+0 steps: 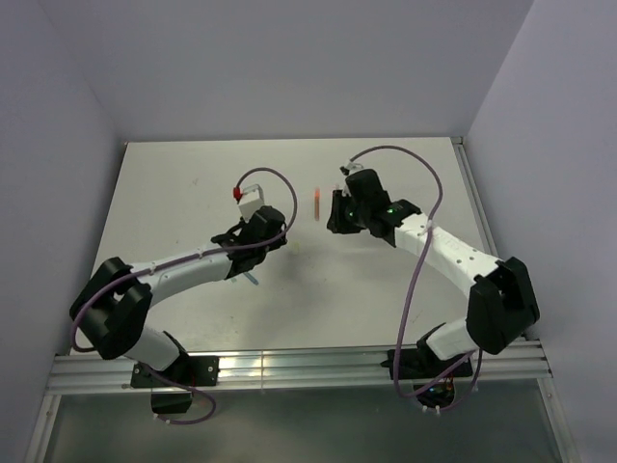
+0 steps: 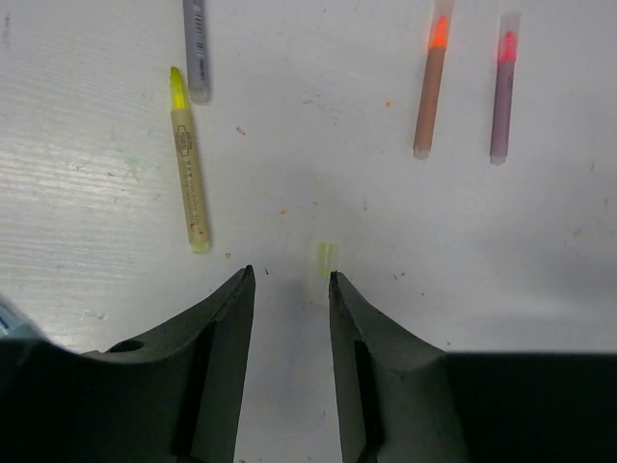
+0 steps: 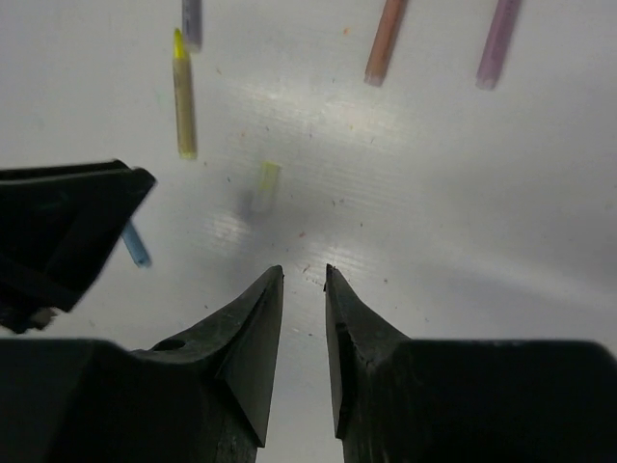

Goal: Insert the pens into the pen caps
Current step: Move the pen cap to the center of the board.

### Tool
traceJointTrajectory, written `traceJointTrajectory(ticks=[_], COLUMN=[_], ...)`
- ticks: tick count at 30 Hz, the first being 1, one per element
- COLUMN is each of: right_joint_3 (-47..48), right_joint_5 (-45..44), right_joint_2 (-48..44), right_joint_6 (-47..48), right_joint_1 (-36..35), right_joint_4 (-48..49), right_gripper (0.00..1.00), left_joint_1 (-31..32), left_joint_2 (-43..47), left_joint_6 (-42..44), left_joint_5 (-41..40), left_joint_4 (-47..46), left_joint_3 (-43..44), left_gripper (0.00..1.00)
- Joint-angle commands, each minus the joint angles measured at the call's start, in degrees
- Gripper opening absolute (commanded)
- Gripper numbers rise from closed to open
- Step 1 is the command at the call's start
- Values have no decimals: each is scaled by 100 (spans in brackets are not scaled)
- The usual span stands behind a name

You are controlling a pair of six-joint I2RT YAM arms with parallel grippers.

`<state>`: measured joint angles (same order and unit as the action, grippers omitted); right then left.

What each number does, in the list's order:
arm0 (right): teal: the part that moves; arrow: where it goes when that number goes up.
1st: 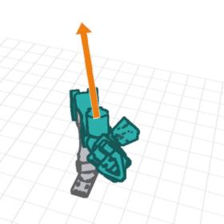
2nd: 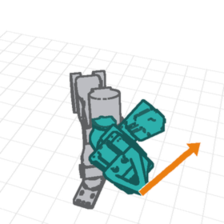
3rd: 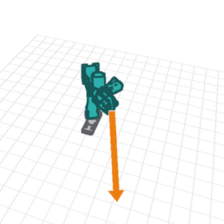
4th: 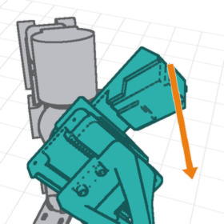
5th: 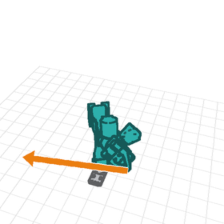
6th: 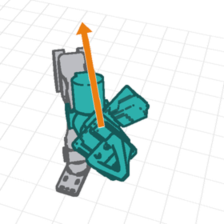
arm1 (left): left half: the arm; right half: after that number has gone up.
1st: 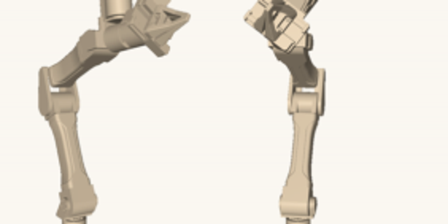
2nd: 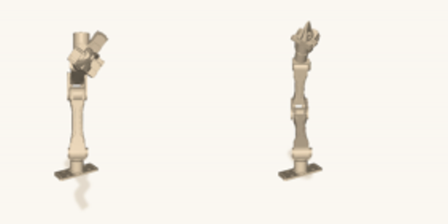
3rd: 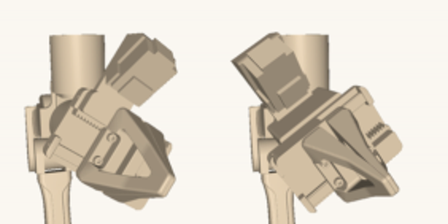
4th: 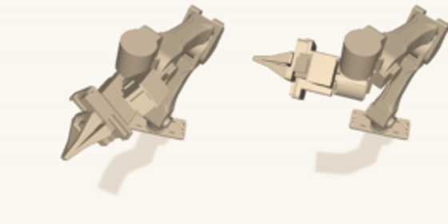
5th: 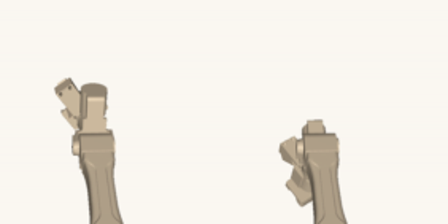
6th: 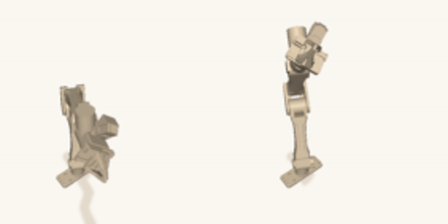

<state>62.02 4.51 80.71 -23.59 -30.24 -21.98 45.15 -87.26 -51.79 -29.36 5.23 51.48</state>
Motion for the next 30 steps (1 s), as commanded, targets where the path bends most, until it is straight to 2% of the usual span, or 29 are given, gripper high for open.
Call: traceJointTrajectory(ticks=[1,7,16,30], right_joint_3=[-234,-138,240,724], right_joint_5=[-241,-144,-91,67], right_joint_2=[356,1191,2089,2740], right_joint_6=[110,48,4,-137], right_joint_1=[-359,-605,-834,-966], right_joint_4=[263,554,668,783], right_gripper=[31,23,18,14], left_joint_1=[-111,-260,-375,-436], left_joint_2=[594,1403,2336,2732], left_joint_6=[46,152,336,503], left_joint_5=[106,264,344,308], left_joint_4=[21,249,434,514], left_joint_3=[-200,-446,-622,-754], left_gripper=[41,41,41,42])
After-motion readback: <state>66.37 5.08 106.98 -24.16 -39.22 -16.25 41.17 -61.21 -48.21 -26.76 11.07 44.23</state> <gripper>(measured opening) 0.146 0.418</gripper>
